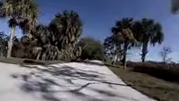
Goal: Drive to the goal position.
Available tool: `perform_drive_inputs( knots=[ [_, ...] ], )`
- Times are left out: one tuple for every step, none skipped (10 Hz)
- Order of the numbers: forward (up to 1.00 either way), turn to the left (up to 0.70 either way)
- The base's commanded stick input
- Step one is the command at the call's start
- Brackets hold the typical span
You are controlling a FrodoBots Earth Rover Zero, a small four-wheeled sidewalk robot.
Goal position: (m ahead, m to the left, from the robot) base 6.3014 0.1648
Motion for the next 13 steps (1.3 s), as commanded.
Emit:
perform_drive_inputs(
  knots=[
    [1.0,-0.25],
    [1.0,-0.22],
    [1.0,-0.24],
    [1.0,-0.28],
    [1.0,-0.3],
    [1.0,-0.29],
    [1.0,-0.28],
    [1.0,-0.18],
    [1.0,-0.02],
    [1.0,0.0],
    [1.0,0.0],
    [1.0,0.0],
    [1.0,0.0]
  ],
)
